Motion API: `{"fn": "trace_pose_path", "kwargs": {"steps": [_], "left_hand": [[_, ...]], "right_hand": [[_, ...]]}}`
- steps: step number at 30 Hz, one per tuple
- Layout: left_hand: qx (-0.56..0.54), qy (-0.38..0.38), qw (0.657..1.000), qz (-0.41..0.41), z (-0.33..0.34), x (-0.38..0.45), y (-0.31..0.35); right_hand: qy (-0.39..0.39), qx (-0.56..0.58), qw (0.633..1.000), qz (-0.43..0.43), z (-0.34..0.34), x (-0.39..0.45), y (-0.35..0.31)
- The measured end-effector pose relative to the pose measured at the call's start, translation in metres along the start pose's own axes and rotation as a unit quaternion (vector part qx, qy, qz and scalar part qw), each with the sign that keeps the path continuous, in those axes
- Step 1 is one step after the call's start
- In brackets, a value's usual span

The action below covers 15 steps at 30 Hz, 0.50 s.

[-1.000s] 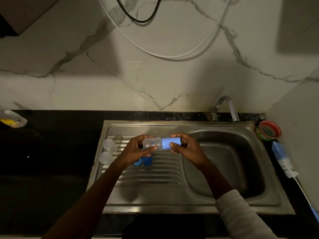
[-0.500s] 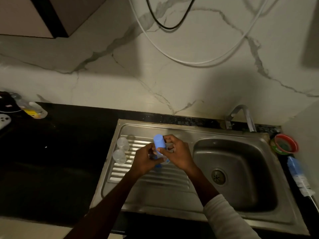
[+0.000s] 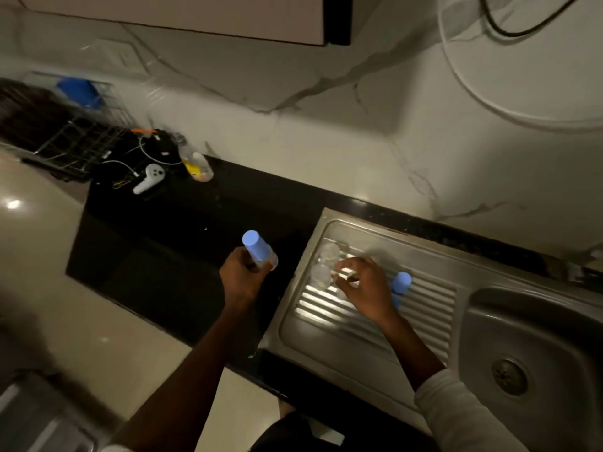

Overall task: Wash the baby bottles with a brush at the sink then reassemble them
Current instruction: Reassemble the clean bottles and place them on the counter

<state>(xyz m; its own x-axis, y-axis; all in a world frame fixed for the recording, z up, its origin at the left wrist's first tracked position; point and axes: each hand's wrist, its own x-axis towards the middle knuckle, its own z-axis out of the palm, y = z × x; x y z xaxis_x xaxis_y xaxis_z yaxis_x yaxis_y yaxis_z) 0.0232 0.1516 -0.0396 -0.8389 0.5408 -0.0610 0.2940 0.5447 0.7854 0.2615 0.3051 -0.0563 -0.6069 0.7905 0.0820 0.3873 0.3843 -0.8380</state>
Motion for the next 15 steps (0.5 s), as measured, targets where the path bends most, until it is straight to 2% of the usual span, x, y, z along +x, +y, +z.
{"fn": "trace_pose_path", "kwargs": {"steps": [7,11,15], "left_hand": [[0.026,-0.002,0.997,-0.079,0.003,0.01,-0.049],[0.038,-0.029,0.994,-0.097,0.009,0.012,-0.057],[0.017,-0.021,0.994,-0.105,0.014,0.009,-0.059]], "right_hand": [[0.038,-0.039,0.995,0.079,0.015,-0.014,0.024],[0.048,-0.058,0.992,0.103,0.004,-0.023,0.03],[0.071,-0.057,0.987,0.131,-0.003,-0.032,0.038]]}}
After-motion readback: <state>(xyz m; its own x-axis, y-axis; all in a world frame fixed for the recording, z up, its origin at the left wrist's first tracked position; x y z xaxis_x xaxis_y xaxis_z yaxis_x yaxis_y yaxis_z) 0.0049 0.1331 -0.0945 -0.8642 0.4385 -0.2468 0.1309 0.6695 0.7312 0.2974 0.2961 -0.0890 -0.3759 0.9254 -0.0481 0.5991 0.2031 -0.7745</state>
